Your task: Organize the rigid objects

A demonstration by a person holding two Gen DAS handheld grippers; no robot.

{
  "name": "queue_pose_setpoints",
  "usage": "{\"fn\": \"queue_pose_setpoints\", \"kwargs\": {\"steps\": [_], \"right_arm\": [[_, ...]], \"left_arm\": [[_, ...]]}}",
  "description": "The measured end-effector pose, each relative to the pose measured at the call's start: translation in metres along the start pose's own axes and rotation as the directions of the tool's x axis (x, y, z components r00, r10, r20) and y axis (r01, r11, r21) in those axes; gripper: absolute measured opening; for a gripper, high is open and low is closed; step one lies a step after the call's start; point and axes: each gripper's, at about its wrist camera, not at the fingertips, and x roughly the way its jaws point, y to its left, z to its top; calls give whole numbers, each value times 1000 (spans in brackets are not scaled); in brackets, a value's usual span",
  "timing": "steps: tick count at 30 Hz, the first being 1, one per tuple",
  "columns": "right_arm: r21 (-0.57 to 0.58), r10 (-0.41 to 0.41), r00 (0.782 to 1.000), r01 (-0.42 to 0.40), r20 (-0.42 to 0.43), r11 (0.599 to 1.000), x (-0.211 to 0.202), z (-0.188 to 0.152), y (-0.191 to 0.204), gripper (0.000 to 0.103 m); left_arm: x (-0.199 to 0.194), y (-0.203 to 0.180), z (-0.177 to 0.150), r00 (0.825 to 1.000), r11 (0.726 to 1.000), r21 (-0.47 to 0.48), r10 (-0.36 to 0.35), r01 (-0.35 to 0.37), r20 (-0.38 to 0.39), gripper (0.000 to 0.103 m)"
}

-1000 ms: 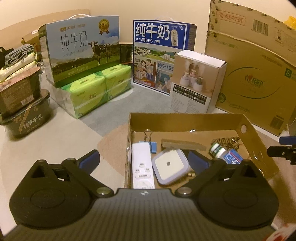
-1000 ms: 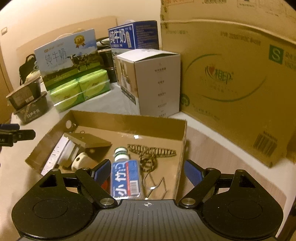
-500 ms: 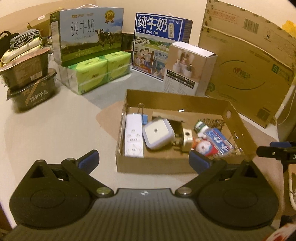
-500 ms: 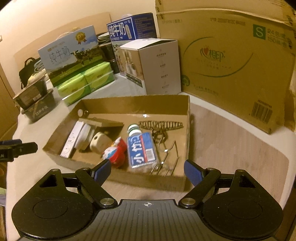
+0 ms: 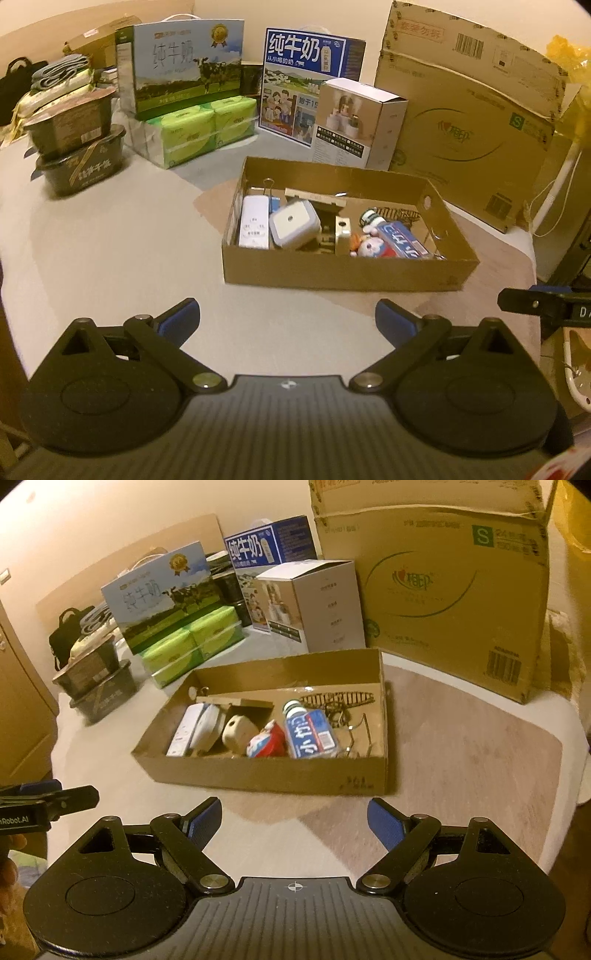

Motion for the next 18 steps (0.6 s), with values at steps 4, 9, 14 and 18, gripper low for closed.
{"fn": "queue_pose_setpoints", "kwargs": {"steps": [4, 9, 14, 18], "right_arm": [[12, -4, 1000, 4, 1, 1000, -15, -15, 2, 85], [7, -19, 1000, 19, 11, 1000, -36, -32, 4, 85], [8, -31, 999, 31, 11, 999, -54, -47, 3, 85], [4, -38, 999, 38, 14, 999, -65, -57, 4, 85]], "left_arm": [[-15, -6, -16, 1000, 1000, -14, -2, 2, -2, 100], [-29, -14, -35, 1000, 1000, -18, -6, 6, -10, 100], [-42, -22, -50, 1000, 1000, -21, 4, -4, -5, 100], [-54, -26, -61, 1000, 1000, -19, 1, -1, 3, 100]]}}
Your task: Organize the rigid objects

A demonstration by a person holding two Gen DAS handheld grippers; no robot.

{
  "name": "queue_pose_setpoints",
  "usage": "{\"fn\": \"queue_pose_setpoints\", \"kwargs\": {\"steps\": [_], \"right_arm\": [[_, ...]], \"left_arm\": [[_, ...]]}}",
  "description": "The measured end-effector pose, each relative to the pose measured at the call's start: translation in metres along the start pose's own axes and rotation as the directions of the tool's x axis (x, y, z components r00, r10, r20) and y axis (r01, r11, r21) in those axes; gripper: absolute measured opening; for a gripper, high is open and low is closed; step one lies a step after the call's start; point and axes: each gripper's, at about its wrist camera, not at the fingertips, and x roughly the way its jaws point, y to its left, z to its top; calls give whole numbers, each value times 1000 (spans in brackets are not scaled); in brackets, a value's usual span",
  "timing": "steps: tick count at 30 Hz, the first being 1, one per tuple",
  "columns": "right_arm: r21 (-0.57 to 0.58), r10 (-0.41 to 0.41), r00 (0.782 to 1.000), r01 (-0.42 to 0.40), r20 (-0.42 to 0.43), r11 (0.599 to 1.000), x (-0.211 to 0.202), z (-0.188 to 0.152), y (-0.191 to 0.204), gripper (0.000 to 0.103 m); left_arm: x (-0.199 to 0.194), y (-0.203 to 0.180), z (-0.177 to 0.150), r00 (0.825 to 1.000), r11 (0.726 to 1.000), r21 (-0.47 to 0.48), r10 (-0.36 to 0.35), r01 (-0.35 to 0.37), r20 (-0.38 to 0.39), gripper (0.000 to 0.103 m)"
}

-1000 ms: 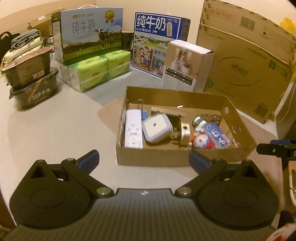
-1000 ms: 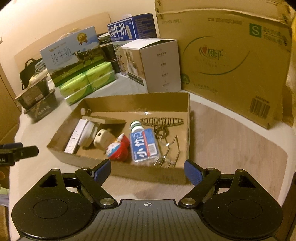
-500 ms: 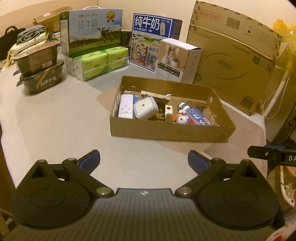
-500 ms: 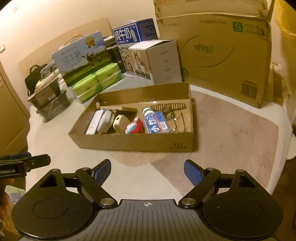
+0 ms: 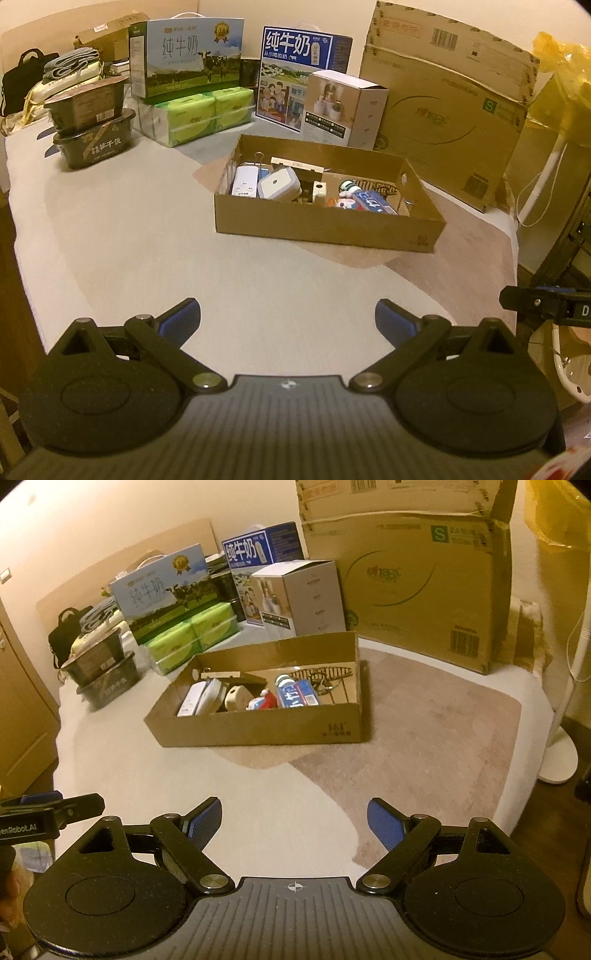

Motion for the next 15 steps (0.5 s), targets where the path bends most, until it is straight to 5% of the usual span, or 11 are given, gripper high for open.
{"fn": "queue_pose_setpoints", "kwargs": {"steps": [15], "right_arm": [[-20, 14, 999, -15, -34, 1000, -18, -31, 20, 85]], "left_arm": [[-23, -5, -21, 1000, 1000, 5, -12, 12, -23, 100]]}}
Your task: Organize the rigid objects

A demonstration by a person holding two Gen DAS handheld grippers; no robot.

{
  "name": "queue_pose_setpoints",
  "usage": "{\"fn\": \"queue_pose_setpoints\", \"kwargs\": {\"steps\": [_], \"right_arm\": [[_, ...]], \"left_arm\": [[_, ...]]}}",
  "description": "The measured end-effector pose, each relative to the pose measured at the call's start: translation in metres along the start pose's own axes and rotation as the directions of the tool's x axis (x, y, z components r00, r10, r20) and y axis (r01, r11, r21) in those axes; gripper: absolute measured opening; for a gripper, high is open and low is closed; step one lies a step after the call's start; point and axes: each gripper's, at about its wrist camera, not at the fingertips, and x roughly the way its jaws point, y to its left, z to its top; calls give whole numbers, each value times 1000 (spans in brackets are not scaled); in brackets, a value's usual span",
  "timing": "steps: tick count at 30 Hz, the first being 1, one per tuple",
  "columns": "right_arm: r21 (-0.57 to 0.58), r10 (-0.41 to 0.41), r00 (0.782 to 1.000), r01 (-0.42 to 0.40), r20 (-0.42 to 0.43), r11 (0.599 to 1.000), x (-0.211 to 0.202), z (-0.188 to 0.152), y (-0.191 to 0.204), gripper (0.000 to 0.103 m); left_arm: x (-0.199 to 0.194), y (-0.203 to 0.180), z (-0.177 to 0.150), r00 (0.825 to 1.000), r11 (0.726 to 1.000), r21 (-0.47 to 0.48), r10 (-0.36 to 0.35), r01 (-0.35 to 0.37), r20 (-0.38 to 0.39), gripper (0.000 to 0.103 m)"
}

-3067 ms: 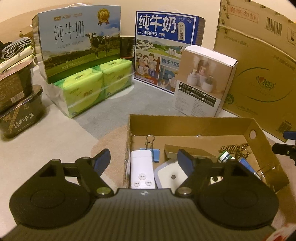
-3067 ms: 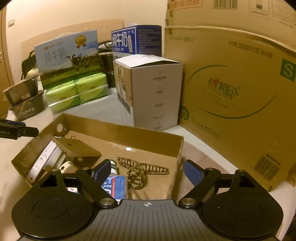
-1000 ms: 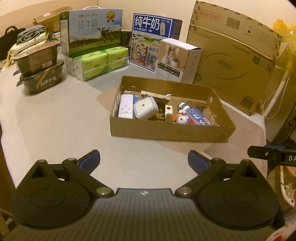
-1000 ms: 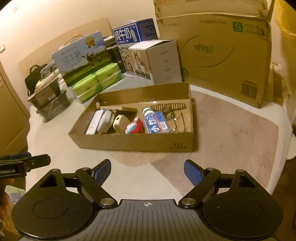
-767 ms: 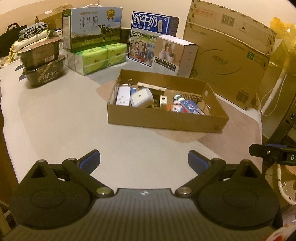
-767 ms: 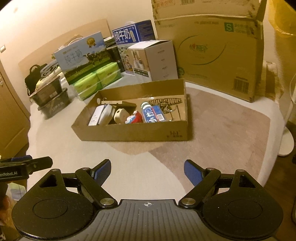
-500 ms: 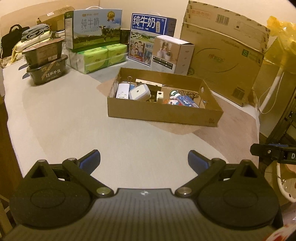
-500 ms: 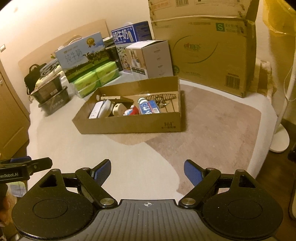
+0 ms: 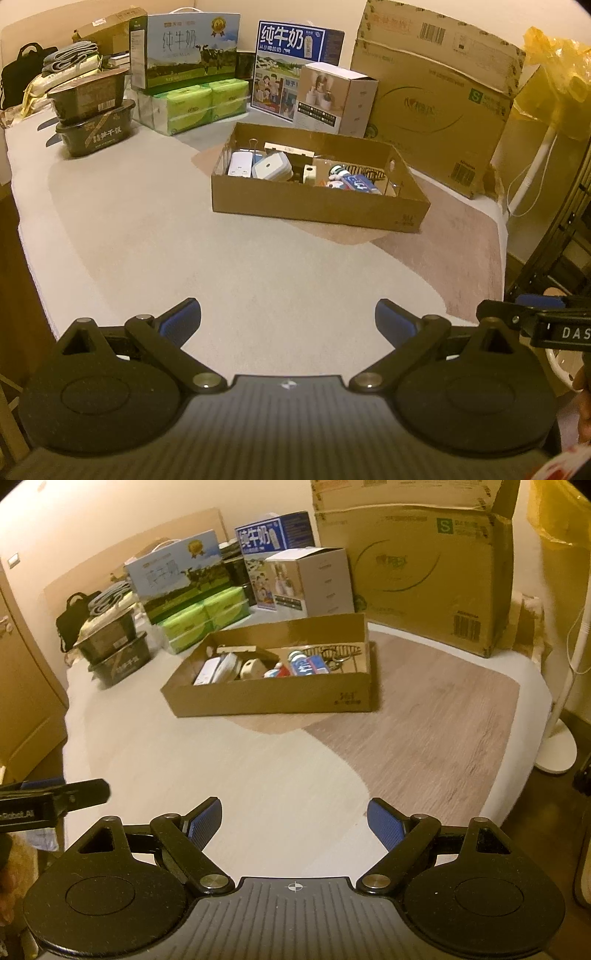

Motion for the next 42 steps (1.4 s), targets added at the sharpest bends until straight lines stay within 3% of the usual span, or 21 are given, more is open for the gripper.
{"fn": "queue_pose_setpoints", "kwargs": {"steps": [15, 42], "right_arm": [[0, -31, 999, 31, 21, 1000, -12, -20, 8, 85], [-27, -47, 999, 47, 21, 999, -11, -23, 12, 85]], "left_arm": [[-2, -27, -26, 999, 999, 49, -22, 24, -35, 100], [-3, -28, -24, 1000, 999, 44, -9, 11, -26, 100]]}}
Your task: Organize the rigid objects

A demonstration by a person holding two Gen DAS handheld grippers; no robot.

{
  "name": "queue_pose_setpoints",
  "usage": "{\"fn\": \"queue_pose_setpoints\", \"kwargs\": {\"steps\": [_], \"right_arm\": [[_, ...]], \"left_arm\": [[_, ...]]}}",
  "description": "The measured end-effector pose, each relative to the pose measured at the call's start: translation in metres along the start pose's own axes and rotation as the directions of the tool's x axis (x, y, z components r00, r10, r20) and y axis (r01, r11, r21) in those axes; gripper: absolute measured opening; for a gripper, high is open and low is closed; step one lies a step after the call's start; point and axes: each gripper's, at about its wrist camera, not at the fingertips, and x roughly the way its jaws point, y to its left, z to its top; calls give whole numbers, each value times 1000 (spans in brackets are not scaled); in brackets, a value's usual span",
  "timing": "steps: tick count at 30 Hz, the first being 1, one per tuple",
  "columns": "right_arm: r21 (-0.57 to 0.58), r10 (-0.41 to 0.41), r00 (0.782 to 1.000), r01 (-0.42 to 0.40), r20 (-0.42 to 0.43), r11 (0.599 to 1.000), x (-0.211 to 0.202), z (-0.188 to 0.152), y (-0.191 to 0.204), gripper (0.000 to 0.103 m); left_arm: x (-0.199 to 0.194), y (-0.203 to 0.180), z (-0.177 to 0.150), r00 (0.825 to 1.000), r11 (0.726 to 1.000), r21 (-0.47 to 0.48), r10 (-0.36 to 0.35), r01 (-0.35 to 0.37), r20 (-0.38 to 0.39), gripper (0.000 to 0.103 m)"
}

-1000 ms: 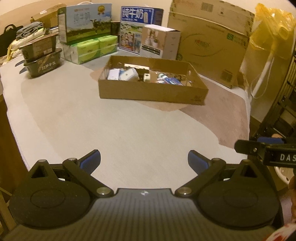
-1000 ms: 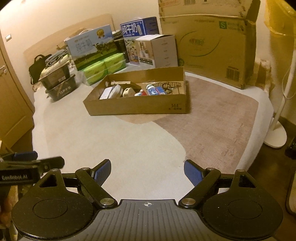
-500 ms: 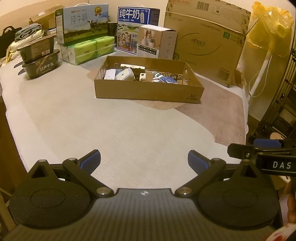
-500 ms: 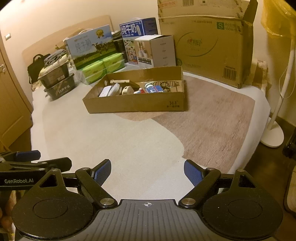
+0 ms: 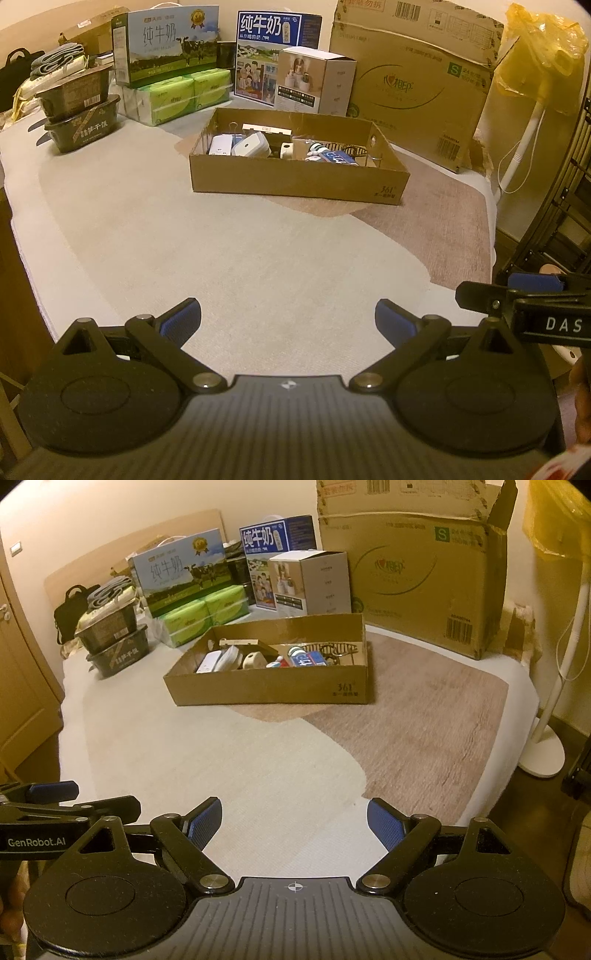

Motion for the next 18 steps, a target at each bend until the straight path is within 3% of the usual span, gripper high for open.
{"fn": "queue_pose_setpoints", "kwargs": {"steps": [18], "right_arm": [[-6, 0, 1000, 0, -1, 1000, 0, 0, 2, 85]], "left_arm": [[0, 4, 1, 1000, 1000, -16, -16, 16, 7, 97]]}}
